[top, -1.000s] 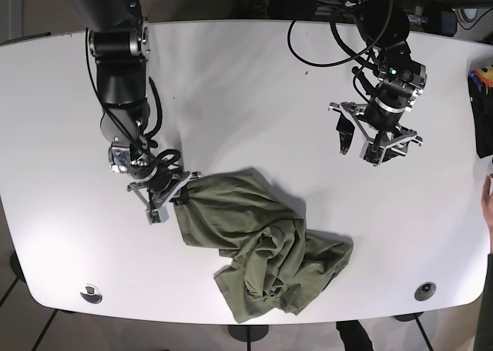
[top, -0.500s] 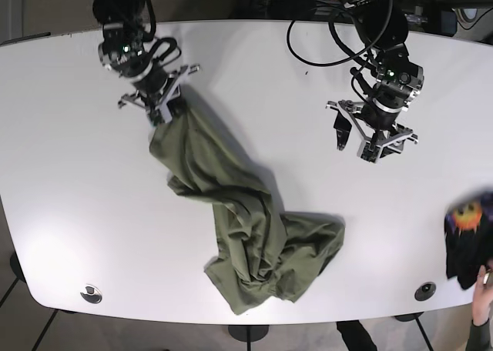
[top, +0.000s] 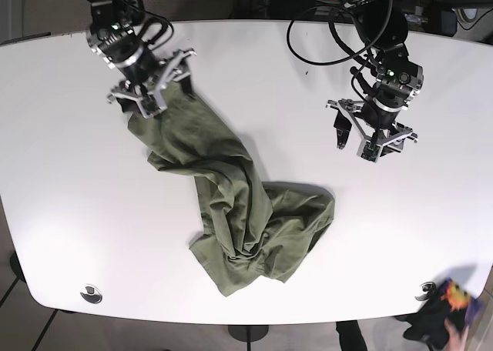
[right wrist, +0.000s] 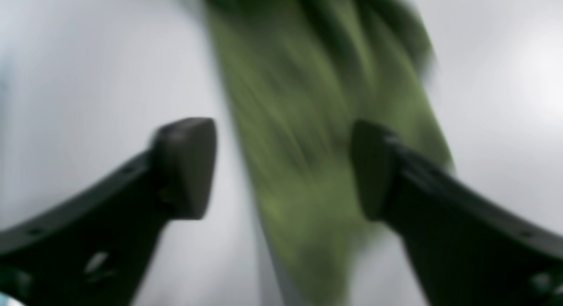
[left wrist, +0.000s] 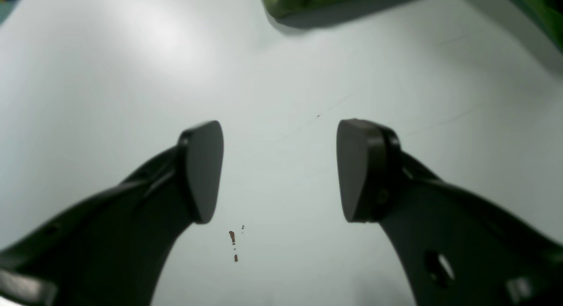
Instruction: Fold the T-shirt properly
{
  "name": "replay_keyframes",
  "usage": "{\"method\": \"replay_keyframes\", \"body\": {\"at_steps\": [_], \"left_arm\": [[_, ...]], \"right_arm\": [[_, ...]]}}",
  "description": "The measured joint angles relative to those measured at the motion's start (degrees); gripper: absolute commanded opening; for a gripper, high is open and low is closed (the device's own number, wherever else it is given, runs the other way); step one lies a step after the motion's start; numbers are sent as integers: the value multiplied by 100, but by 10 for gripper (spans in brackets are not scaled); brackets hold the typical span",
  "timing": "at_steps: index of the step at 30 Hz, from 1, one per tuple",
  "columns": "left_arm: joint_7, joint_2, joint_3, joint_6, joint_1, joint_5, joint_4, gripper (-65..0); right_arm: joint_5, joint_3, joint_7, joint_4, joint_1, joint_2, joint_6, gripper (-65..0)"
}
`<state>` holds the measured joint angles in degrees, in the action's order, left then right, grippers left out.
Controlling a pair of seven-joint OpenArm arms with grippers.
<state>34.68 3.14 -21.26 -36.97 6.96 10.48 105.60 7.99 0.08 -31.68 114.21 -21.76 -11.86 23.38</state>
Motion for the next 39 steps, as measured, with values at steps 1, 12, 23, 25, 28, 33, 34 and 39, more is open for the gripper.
{"method": "replay_keyframes", "body": {"at_steps": [1, 12, 23, 25, 28, 33, 34, 39], "left_arm": [[0, 0, -50, 0, 0, 0, 0, -278], [-2, -422, -577, -20, -13, -20, 0, -278], [2, -442, -1427, -39, -127, -20, -13, -278], [2, -444, -1427, -39, -127, -20, -15, -278], [2, -428, -1427, -39, -127, -20, -15, -278], [0, -426, -1421, -39, -129, -22, -105, -278], [0, -426, -1408, -39, -129, -20, -181, -278], [-2, -428, -1416, -39, -142, -22, -315, -278]], "right_arm": [[2, -125, -9, 0, 175, -2, -7, -133], [-28, -2382, -546, -1392, 3176, 116, -46, -133], [-31, -3794, 212, -4859, 5233, 1443, -35, -133], [-33, -3807, 522, -5646, 5536, 1679, -50, -133], [-31, -3834, 1145, -6706, 5965, 1875, -55, -133], [-33, -3825, 2028, -8059, 6422, 1932, -94, -133], [-33, -3827, 2124, -8205, 6450, 1943, -90, -133], [-31, -3827, 2208, -8395, 6286, 1976, -85, -133]]}}
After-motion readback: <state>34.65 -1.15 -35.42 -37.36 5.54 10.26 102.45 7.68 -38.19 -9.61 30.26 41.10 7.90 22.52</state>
